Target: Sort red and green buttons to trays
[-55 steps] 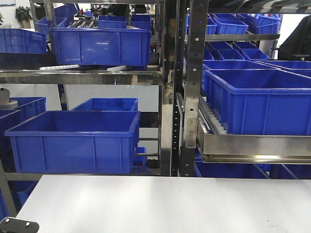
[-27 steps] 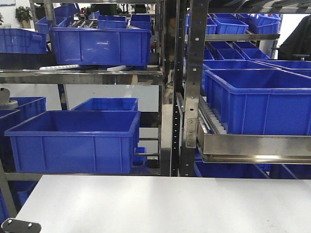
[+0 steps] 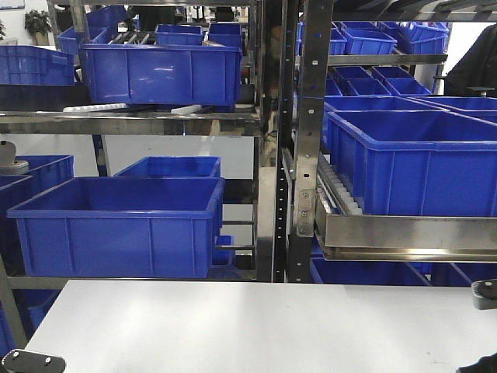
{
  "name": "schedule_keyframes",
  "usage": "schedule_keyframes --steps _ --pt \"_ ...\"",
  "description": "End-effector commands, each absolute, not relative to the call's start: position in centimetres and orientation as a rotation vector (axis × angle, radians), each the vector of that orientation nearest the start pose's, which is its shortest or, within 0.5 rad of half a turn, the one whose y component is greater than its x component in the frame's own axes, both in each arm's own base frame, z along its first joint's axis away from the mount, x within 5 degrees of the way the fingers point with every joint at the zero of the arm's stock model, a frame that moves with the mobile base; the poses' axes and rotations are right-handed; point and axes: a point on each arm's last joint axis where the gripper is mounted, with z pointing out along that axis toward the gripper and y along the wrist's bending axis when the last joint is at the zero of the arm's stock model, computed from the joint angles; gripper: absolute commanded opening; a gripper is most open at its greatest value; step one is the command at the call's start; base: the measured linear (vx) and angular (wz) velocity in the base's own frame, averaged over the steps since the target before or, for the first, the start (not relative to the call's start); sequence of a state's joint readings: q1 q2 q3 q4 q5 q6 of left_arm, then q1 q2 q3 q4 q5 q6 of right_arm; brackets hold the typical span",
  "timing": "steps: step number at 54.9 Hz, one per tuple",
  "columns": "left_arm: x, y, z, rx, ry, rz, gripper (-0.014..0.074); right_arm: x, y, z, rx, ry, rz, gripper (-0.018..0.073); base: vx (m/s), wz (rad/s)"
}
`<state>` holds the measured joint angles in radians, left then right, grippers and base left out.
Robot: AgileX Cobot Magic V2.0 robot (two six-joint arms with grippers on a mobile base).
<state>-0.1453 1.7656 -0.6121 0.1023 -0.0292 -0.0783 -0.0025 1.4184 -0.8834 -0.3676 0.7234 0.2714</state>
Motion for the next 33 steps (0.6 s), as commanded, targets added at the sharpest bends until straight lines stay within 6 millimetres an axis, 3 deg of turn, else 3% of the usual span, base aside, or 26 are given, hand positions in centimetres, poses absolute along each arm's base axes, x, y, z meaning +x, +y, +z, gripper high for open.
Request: schedule_keyframes --steps 1,12,21,33 --pt "28.3 -4.4 12.0 0.205 2.532 -0.062 0.0111 28.3 -2.6 24.8 0.012 2.657 -0.403 0.0461 0.0 0.0" --pt "28.2 -4.4 11.9 0.206 2.539 -0.061 0.0111 29.8 -2.8 21.4 0.002 2.776 -0.413 0.0463 0.0 0.0" --pt "28.2 -4.3 11.9 0.206 2.547 -0.059 0.0111 30.2 -5.3 18.9 0.158 2.86 -0.363 0.0463 0.0 0.0" --pt "28.2 -4.4 11.9 0.206 2.543 -0.06 0.0111 30.4 -6.7 18.2 0.188 2.844 -0.124 0.0463 0.0 0.0"
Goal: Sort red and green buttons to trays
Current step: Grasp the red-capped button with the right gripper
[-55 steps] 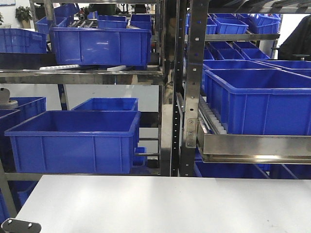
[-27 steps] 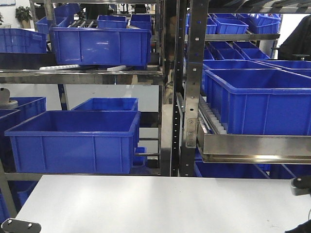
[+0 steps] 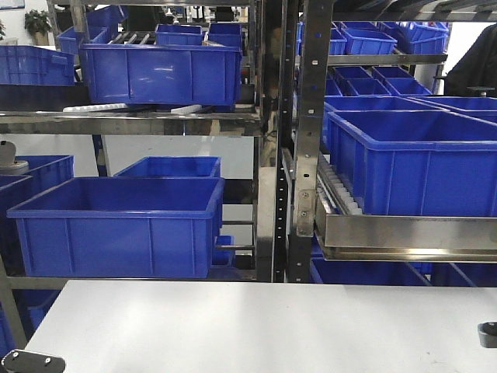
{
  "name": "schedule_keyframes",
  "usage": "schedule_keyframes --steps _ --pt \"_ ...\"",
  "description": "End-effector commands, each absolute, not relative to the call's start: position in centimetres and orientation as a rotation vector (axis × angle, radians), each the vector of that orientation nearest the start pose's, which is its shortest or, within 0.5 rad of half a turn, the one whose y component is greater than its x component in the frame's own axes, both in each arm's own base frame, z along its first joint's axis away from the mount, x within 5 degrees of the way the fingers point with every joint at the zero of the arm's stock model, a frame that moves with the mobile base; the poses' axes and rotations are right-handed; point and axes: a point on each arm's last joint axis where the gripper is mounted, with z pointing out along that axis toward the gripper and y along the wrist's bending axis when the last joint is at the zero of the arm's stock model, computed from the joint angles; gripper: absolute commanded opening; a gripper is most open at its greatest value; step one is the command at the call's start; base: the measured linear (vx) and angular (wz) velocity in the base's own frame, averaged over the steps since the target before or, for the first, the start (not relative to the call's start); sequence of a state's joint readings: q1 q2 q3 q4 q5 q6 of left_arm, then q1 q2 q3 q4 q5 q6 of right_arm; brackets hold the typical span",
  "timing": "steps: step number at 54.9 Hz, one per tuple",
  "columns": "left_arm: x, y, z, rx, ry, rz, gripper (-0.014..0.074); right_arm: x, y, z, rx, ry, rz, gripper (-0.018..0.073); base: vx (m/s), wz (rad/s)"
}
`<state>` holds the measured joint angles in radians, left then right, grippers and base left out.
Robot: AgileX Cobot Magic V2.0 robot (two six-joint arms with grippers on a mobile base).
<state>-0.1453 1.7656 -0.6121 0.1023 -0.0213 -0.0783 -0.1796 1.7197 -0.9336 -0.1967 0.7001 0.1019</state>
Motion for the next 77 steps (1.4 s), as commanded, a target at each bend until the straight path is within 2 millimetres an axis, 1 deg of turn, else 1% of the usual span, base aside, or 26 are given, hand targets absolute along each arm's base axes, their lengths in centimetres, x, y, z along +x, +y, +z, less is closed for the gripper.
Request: schedule_keyframes --steps 1,9,22,33,46,55,60,77 --pt "28.2 -4.4 11.9 0.206 2.543 -0.06 0.0111 30.5 -6.6 18.2 0.168 2.837 -0.108 0.0463 0.0 0.0" --pt "28.2 -4.4 11.9 0.206 2.543 -0.06 0.0111 30.8 -6.3 18.3 0.094 2.81 -0.079 0.0463 0.0 0.0" --pt "28.2 -4.4 11.9 0.206 2.544 -0.06 0.0111 31.2 -6.6 18.4 0.03 2.766 -0.145 0.0463 0.0 0.0" --pt "28.2 -4.4 11.9 0.206 2.543 -0.06 0.0111 31.4 -6.7 18.4 0.016 2.745 -0.159 0.0463 0.0 0.0" --pt "28.3 -4.4 11.9 0.205 2.537 -0.061 0.0111 31.4 -6.7 16.2 0.007 2.854 -0.131 0.0463 0.0 0.0" --pt "28.3 -4.4 11.9 0.206 2.538 -0.061 0.0111 31.4 -6.7 15.0 -0.173 2.9 -0.136 0.0463 0.0 0.0" --pt "28.3 -4.4 11.9 0.206 2.538 -0.061 0.0111 31.5 -6.7 14.9 -0.22 2.89 -0.14 0.0463 0.0 0.0" --pt "28.2 -4.4 11.9 0.206 2.539 -0.061 0.0111 32.1 -6.7 14.8 -0.214 2.833 -0.156 0.0457 0.0 0.0"
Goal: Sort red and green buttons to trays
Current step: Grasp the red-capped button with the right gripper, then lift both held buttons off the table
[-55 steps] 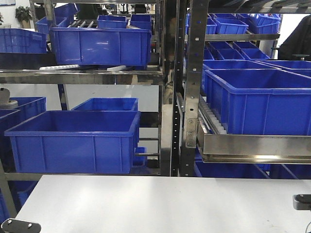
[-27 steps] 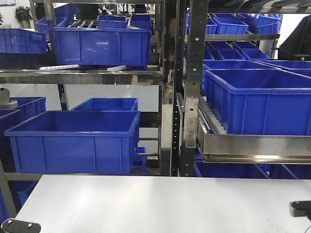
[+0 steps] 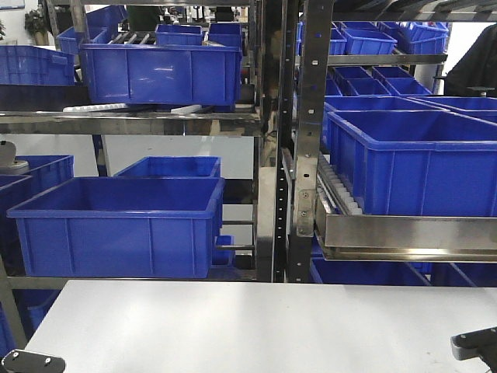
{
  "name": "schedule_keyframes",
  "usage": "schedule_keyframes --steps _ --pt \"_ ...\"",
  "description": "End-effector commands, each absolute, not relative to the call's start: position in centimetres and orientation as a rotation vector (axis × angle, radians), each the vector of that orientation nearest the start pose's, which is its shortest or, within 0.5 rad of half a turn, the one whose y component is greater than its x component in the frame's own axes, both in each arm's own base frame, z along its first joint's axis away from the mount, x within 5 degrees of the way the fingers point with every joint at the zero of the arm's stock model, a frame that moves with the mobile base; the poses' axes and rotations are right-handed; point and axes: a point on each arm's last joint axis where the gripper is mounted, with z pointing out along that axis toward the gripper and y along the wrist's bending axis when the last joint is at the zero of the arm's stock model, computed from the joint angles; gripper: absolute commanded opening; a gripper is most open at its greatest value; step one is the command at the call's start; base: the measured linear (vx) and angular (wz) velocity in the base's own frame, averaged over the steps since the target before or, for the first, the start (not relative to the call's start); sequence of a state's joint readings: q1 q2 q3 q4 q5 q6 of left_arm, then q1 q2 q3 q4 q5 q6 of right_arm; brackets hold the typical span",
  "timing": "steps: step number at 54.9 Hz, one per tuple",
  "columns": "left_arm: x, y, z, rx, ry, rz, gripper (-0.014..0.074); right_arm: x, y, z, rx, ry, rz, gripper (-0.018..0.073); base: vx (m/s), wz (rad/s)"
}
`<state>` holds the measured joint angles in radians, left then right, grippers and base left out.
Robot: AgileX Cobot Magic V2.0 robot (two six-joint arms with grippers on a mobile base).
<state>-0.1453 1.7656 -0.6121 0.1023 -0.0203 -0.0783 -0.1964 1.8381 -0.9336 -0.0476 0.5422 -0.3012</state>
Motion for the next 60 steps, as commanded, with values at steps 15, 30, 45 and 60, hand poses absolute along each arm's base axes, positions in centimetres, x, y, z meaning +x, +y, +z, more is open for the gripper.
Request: schedule_keyframes --steps 15,30,45,60 --pt "28.3 -4.4 11.9 0.206 2.538 -0.061 0.0111 31.7 -6.6 14.0 -0.196 2.904 -0.117 0.0402 0.0 0.0" --pt "28.3 -4.4 12.0 0.205 2.534 -0.061 0.0111 31.7 -6.3 13.2 -0.129 2.936 -0.051 0.0309 0.0 0.0" --pt "28.2 -4.4 14.2 0.203 2.455 -0.067 0.0056 31.9 -5.8 14.7 0.004 2.861 0.033 0.0044 0.0 0.0" --pt "27.5 -4.4 20.7 0.187 2.178 -0.093 -0.0007 31.2 -4.4 19.9 -0.073 2.692 0.149 -0.0012 0.0 0.0"
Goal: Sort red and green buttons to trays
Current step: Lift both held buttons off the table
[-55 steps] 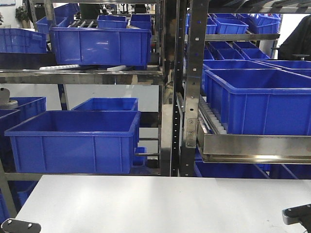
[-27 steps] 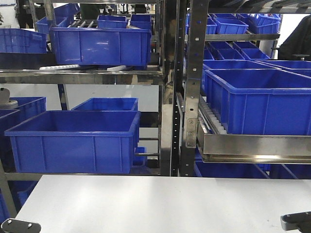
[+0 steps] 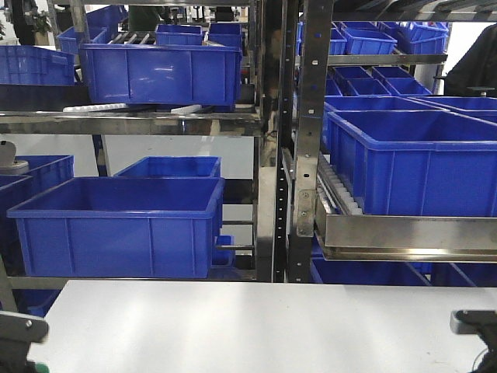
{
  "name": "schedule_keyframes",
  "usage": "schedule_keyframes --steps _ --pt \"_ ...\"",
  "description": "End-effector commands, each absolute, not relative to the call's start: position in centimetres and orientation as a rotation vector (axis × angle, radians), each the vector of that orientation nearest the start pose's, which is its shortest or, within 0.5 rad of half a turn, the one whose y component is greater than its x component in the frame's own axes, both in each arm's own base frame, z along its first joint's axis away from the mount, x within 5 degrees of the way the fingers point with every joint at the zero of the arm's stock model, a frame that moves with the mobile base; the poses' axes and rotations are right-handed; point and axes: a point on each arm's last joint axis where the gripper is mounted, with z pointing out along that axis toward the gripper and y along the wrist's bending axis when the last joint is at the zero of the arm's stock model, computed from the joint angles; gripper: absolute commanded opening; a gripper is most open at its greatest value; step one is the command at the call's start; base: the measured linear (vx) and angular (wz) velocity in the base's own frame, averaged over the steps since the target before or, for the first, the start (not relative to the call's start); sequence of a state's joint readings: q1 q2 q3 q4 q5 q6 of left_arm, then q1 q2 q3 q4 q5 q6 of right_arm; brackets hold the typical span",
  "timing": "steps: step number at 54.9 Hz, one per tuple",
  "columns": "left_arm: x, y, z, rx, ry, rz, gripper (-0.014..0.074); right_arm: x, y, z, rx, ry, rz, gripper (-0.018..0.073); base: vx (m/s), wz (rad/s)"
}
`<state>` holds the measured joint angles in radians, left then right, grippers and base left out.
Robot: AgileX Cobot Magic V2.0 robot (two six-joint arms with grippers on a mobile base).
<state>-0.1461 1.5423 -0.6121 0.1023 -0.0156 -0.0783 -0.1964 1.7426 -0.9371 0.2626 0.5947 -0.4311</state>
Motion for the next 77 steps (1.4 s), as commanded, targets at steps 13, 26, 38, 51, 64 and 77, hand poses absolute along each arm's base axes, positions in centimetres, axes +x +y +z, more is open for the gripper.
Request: schedule_keyframes --steps 13,26,38,51,64,77 --pt "25.9 -4.2 25.6 0.171 1.99 -0.106 -0.0006 29.7 0.1 26.3 -0.288 2.431 0.17 -0.0009 0.0 0.0" --pt "23.8 -5.4 32.6 0.212 1.812 -0.15 -0.0003 26.4 5.1 34.0 -0.271 2.034 0.214 -0.0009 0.0 0.0" --pt "19.5 -5.9 38.1 0.246 1.608 -0.219 -0.0003 21.6 5.1 38.5 -0.241 1.871 0.212 -0.0009 0.0 0.0" --pt "14.3 -4.6 38.2 0.218 1.533 -0.269 -0.0003 17.0 3.7 39.6 -0.22 1.841 0.149 -0.0009 0.0 0.0" --pt "13.0 -4.2 36.8 0.21 1.534 -0.279 -0.0002 16.1 3.5 37.8 -0.197 1.817 0.174 -0.0009 0.0 0.0" --pt "13.0 -4.2 36.7 0.209 1.545 -0.279 0.0 16.1 3.5 37.7 -0.202 1.827 0.171 -0.0009 0.0 0.0"
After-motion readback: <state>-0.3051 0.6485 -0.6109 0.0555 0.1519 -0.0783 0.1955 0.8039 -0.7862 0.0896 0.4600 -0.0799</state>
